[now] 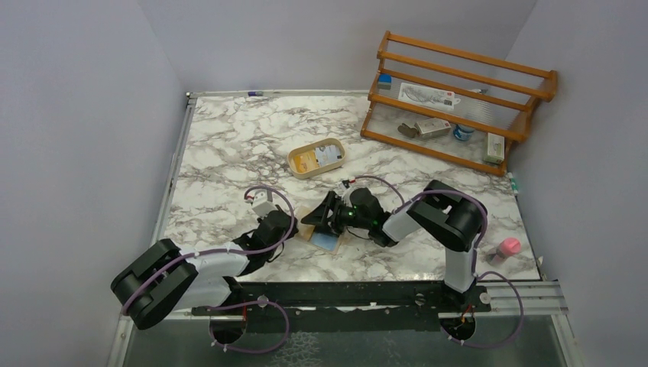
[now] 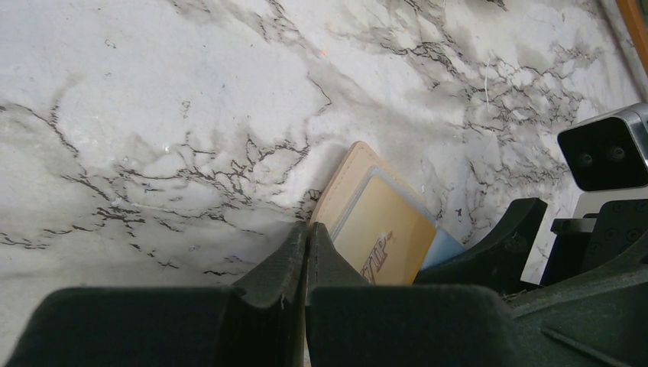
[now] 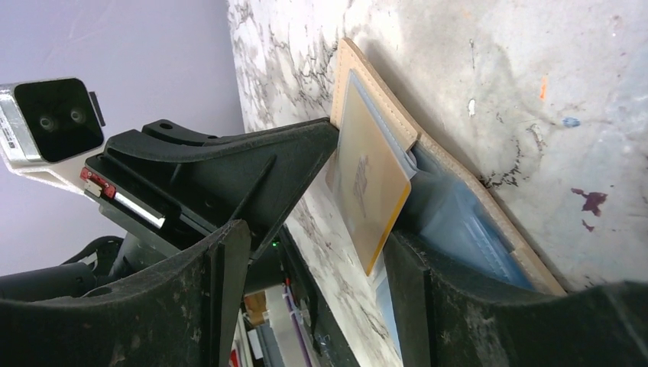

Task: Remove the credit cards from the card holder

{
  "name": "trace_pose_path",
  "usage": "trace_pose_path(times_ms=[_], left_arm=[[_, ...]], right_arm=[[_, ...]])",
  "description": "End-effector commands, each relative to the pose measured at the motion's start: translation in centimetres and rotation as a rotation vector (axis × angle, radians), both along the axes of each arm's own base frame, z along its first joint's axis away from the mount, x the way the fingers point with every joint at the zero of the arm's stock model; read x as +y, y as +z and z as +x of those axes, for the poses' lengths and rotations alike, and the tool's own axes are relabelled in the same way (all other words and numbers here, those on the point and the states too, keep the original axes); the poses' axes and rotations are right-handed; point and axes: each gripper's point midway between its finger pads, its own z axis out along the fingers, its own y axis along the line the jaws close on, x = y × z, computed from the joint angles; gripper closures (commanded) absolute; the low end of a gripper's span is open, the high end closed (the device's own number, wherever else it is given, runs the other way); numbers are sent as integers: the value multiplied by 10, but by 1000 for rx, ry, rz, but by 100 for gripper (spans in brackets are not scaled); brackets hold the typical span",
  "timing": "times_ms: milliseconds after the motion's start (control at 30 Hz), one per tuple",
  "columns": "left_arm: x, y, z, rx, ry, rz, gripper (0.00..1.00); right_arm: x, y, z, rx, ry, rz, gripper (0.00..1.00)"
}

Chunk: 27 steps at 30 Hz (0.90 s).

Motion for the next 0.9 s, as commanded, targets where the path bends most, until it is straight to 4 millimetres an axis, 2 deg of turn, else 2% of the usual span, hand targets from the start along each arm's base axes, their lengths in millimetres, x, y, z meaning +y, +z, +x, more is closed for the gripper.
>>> trace_pose_path(times_ms=[0, 67, 133, 200, 267, 333, 400, 467, 500, 600, 700, 767, 867], left_arm=[[-50, -2, -45, 135, -227, -128, 100], [-51, -1, -45, 134, -231, -127, 100], [-53, 0, -46, 130, -235, -130, 100], [-53, 2, -46, 126, -236, -135, 100], [-54, 4, -47, 120, -238, -143, 100], [-53, 6, -47, 114, -234, -153, 100], [-52, 8, -47, 109, -233, -159, 100], [-52, 9, -48, 105, -233, -163, 100], [-52, 9, -47, 104, -233, -163, 100], [-53, 9, -47, 105, -234, -163, 100], [-53, 10, -47, 103, -235, -167, 100], [-52, 12, -48, 99, -234, -172, 100], [-51, 15, -48, 87, -228, -184, 100]], right_arm=[[21, 41, 3, -169, 2, 145, 31], [26, 57, -1, -224, 38, 215, 31], [31, 63, -2, -242, 63, 243, 31], [33, 54, 1, -219, 62, 197, 31], [33, 36, 7, -177, 44, 90, 31], [24, 10, 12, -116, 9, -51, 30], [18, 5, 14, -103, -18, -104, 29], [19, 15, 14, -125, -13, -73, 29], [22, 27, 13, -148, -5, -20, 28], [34, 70, -4, -250, 115, 233, 28], [39, 96, -22, -273, 227, 443, 29], [38, 98, -24, -255, 231, 501, 31], [39, 82, -18, -226, 199, 422, 31]])
